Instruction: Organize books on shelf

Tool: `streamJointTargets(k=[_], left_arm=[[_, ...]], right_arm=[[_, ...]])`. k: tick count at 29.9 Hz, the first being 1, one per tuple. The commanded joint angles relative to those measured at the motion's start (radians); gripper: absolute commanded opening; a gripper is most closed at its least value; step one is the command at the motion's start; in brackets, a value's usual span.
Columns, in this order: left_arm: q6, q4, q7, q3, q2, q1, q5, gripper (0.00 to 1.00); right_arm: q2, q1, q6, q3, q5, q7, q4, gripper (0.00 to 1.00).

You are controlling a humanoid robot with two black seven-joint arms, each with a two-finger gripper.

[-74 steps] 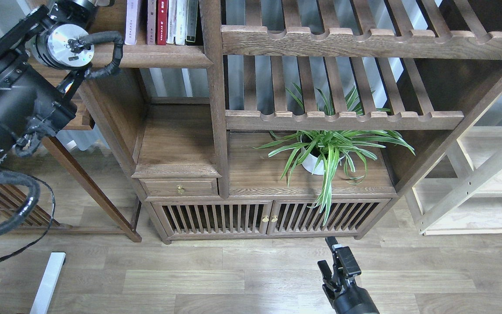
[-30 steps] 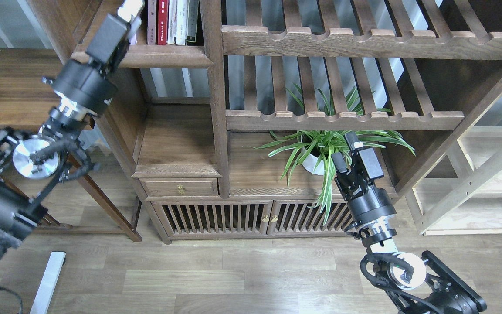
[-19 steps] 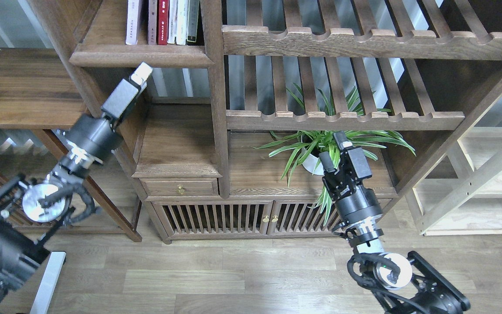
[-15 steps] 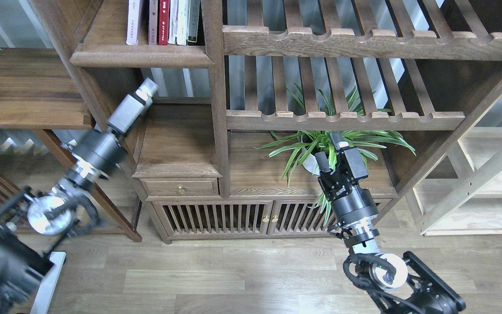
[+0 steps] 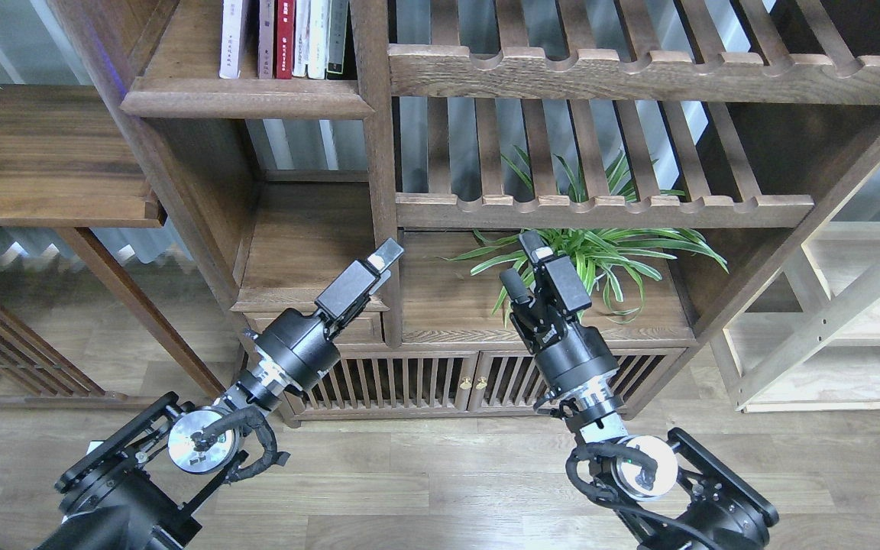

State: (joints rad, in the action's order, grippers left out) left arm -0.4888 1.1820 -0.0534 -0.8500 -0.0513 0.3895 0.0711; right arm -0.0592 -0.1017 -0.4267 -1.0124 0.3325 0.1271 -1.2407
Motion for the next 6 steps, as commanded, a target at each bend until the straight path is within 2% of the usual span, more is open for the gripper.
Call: streamJointTargets(k=[1, 6], left_arm=[[0.0, 0.007, 0.0, 0.003, -0.001, 0.0, -0.002, 0.98], [0.0, 0.007, 0.0, 0.002, -0.007, 0.0, -0.004, 0.98]], right_arm=[[-0.019, -0.019, 0.002, 0.0, -0.003, -0.001, 0.003, 1.0], [-0.085, -0.036, 0.003, 0.0, -0.003, -0.001, 0.004, 1.0]])
